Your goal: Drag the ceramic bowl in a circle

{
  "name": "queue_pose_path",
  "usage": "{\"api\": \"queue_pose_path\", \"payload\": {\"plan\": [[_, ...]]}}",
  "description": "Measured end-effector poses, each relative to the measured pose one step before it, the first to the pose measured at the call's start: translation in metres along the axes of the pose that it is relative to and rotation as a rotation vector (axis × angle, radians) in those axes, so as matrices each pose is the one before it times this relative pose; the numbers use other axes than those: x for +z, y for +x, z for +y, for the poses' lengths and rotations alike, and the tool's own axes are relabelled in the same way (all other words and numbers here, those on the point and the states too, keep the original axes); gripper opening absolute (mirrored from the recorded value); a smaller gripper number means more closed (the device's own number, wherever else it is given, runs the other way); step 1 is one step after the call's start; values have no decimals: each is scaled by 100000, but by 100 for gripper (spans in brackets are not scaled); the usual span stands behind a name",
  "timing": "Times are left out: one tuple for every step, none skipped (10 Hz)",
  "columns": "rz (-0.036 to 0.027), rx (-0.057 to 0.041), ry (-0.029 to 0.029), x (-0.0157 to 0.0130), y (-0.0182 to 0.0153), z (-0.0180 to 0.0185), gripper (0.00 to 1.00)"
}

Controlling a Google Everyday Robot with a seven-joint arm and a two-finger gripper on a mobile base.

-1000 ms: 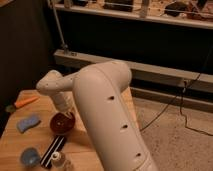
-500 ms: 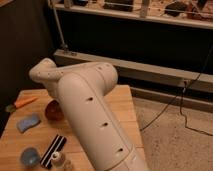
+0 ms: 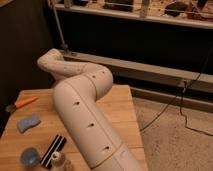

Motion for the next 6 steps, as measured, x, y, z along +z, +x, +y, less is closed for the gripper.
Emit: {"api": "queue_pose_path", "payload": {"plan": [[2262,5053,857,754,388,-2075,0],[1962,5003,368,730,466,-1995,0],[2023,5457,172,804,611,-2263,0],[1835,4662,168,703,679,-2177,0],[2624,4384,495,994,1081,-2513,0],[2329,2038,614,866,1081,-1730,0]]}}
